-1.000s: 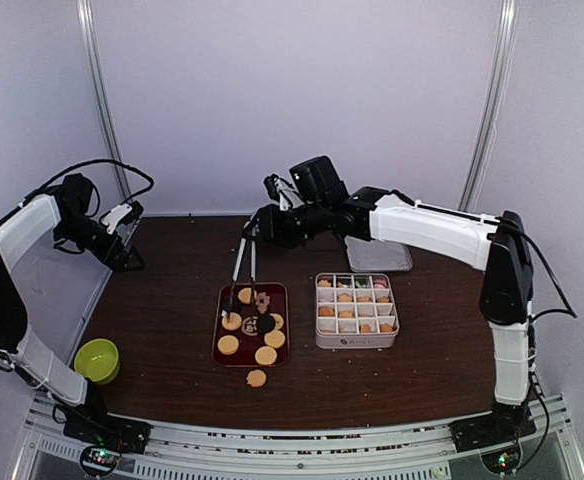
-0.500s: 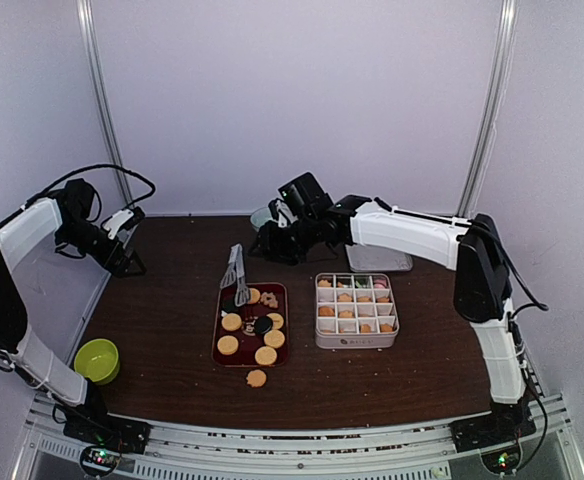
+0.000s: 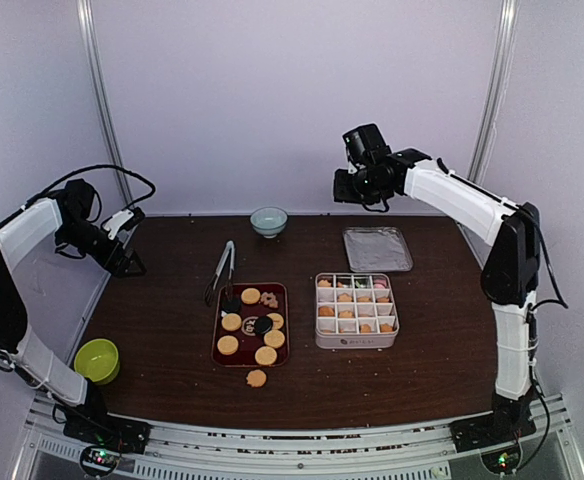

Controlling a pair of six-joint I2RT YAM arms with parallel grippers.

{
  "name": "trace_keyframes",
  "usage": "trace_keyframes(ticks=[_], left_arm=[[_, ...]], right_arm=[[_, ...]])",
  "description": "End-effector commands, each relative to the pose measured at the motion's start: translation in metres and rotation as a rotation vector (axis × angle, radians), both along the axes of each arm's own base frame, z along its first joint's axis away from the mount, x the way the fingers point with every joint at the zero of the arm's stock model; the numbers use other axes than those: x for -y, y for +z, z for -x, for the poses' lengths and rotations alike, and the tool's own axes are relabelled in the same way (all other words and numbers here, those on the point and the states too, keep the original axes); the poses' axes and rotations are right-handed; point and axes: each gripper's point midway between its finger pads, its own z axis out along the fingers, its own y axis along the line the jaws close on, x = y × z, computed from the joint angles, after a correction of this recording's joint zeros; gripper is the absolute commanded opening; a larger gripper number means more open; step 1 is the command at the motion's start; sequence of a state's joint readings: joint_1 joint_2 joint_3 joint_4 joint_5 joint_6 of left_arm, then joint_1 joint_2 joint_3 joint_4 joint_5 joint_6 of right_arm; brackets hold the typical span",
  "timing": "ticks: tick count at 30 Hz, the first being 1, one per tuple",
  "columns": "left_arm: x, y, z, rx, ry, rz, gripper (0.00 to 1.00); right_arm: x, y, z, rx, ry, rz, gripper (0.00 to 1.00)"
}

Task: Pack the cookies
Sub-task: Place the clamp at the center of the board, then move the box lid to the center of the board.

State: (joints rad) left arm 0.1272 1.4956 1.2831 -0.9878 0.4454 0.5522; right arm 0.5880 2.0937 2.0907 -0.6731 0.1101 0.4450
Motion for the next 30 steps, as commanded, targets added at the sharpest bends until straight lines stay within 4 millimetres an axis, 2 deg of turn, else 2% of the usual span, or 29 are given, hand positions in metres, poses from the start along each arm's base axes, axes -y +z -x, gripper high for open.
trace_keyframes(ticks=[1, 8, 12, 15, 19, 22, 30], left_arm=[[-0.003, 0.011, -0.003, 0.054, 0.005, -0.022, 0.98], [-0.006, 0.012, -0.002, 0.054, 0.005, -0.042, 0.98], [-0.007, 0.013, -0.004, 0.055, 0.007, -0.045, 0.98], [-0.007, 0.013, -0.005, 0.056, 0.005, -0.048, 0.98], [-0.008, 0.011, -0.006, 0.048, 0.006, -0.049, 0.98], [-0.008, 0.011, -0.006, 0.045, 0.006, -0.052, 0.98], [-0.010, 0.011, -0.008, 0.048, 0.007, -0.065, 0.98]], right_arm=[[0.025, -0.068, -0.008, -0.117, -0.046, 0.258, 0.43], [0.027, -0.117, -0.017, -0.202, -0.051, 0.248, 0.42], [0.039, -0.151, -0.018, -0.279, -0.070, 0.258, 0.43], [0.049, -0.167, -0.018, -0.315, -0.086, 0.262, 0.43], [0.055, -0.183, -0.019, -0.349, -0.084, 0.255, 0.43], [0.051, -0.194, -0.018, -0.385, -0.061, 0.239, 0.42], [0.047, -0.198, -0.010, -0.444, -0.020, 0.261, 0.38]])
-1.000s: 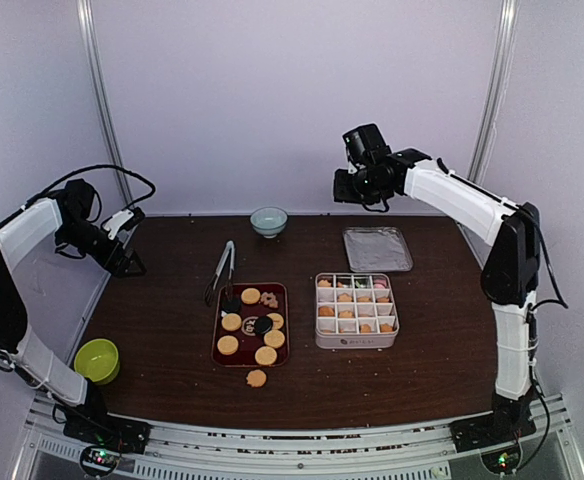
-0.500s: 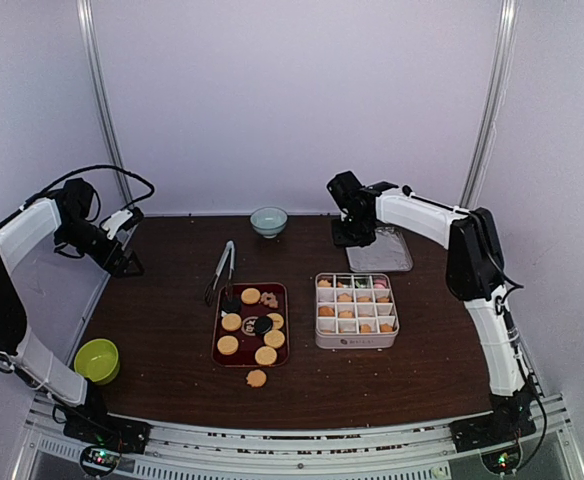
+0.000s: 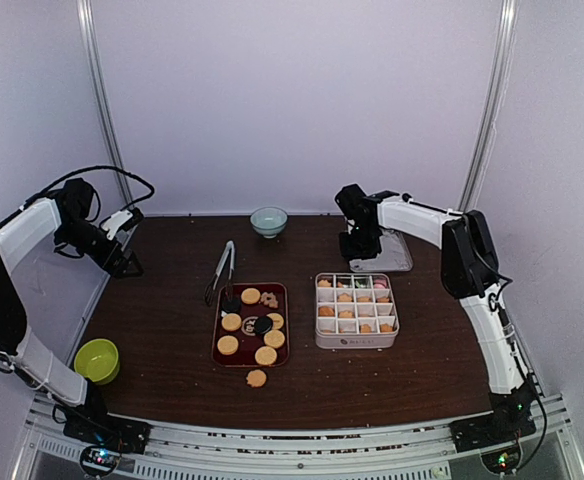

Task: Pack the cookies
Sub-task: Move the box lid to the center of the board.

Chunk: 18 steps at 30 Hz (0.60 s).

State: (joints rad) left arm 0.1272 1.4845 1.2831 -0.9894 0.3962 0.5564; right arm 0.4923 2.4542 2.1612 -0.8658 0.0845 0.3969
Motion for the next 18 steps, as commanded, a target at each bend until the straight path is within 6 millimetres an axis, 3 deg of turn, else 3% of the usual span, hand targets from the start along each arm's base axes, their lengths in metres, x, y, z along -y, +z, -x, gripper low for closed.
trace_keyframes(ticks=[1, 8, 18], left_arm=[[-0.002, 0.012, -0.009, 0.042, -0.009, -0.015, 0.98], [0.001, 0.011, -0.011, 0.045, -0.017, 0.005, 0.98], [0.002, 0.008, -0.009, 0.040, -0.029, 0.005, 0.98]], right_arm=[[-0.005, 0.004, 0.006, -0.049, 0.016, -0.001, 0.37], [0.015, -0.022, 0.044, -0.127, -0.036, 0.000, 0.36], [0.012, -0.027, 0.064, -0.177, -0.052, -0.045, 0.34]])
